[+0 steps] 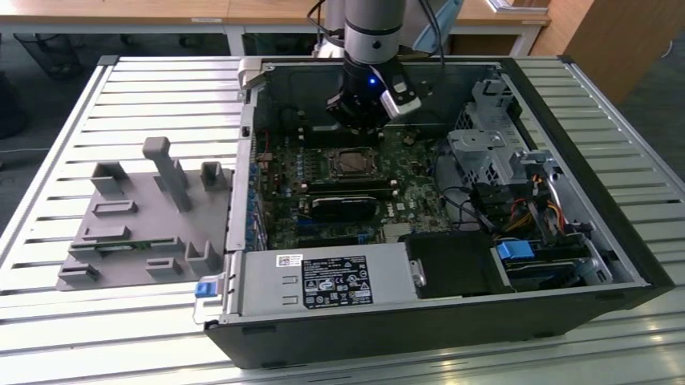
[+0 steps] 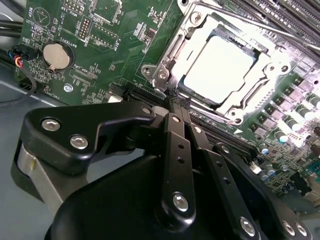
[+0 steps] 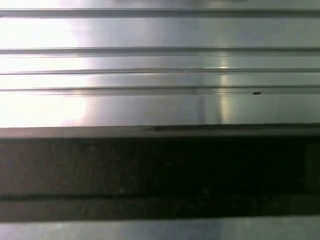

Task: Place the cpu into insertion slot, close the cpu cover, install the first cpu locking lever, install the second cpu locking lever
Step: 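Install the first cpu locking lever, then install the second cpu locking lever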

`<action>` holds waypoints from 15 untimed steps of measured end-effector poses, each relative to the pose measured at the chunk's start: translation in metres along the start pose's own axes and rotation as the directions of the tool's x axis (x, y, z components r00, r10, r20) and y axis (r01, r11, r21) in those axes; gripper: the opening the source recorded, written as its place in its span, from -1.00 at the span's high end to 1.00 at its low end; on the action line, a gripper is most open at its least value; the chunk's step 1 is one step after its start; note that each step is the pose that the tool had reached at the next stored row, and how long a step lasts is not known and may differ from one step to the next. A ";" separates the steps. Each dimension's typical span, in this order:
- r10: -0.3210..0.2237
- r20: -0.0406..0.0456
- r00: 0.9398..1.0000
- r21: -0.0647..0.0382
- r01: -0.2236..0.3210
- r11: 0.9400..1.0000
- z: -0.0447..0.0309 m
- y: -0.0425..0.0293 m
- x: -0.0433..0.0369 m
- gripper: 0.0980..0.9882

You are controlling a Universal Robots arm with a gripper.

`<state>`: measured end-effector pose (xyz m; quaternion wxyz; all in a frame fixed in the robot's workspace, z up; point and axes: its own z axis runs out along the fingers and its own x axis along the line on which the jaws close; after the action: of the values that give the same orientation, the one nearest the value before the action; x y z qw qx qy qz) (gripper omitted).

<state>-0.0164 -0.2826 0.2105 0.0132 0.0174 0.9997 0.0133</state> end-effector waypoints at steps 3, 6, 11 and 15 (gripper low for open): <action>0.000 0.000 1.000 0.000 0.000 1.000 0.0000 -0.0006 -0.0002 0.98; 0.000 0.000 1.000 0.000 0.000 1.000 0.0000 -0.0011 -0.0003 0.98; 0.000 0.000 1.000 0.000 0.000 1.000 -0.0001 -0.0022 -0.0004 0.98; 0.000 0.000 1.000 0.000 0.000 1.000 -0.0001 -0.0035 -0.0006 0.98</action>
<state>-0.0160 -0.2861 0.2105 0.0132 0.0174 0.9997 0.0133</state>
